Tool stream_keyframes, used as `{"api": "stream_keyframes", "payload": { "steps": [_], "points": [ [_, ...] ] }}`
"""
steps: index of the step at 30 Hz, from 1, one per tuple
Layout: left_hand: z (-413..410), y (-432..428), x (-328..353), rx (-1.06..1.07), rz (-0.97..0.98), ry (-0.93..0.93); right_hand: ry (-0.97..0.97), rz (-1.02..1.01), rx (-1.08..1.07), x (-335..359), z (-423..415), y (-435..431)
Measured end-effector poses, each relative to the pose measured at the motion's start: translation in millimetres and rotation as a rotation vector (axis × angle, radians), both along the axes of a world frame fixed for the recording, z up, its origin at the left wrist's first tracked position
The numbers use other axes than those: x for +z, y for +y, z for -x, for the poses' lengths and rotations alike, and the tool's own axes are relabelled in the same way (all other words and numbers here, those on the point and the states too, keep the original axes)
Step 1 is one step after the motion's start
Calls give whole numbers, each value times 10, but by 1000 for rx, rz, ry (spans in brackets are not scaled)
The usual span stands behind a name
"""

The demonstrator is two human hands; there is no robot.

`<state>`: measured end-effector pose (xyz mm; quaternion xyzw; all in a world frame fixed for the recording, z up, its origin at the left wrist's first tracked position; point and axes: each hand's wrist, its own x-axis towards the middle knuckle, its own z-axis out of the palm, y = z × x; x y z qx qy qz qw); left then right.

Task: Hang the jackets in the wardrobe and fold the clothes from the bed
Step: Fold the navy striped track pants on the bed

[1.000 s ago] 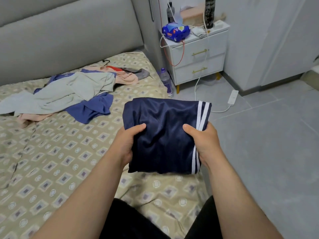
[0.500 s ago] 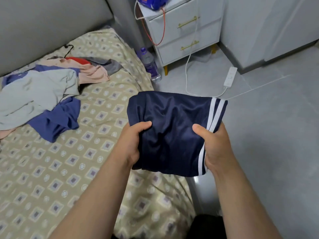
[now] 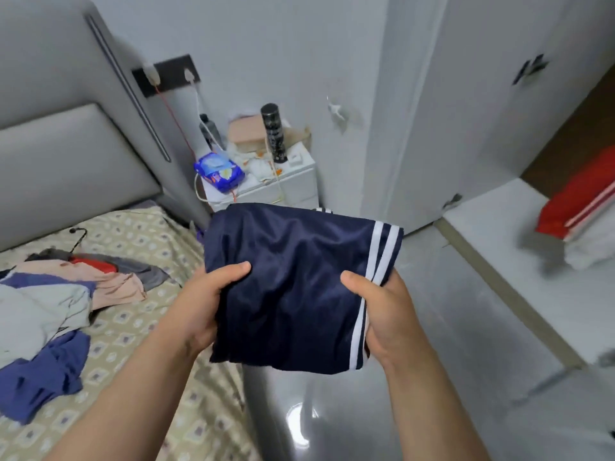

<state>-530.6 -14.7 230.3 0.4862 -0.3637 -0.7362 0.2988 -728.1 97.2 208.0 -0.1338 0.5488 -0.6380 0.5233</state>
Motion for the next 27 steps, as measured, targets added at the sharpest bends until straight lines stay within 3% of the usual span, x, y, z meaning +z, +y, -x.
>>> {"api": "stream_keyframes", "payload": {
  "steps": [12,22,27],
  "points": [
    [922,-191,2145,-112,166,167,70,102,-143,2245,804,-7],
    [1539,-702,2903,-214,294,257,198,158,-326,3066,1177,-281],
    [2047,-1278,3191,-388,317,312,270,157,-462,3424,1510,-699]
  ]
}}
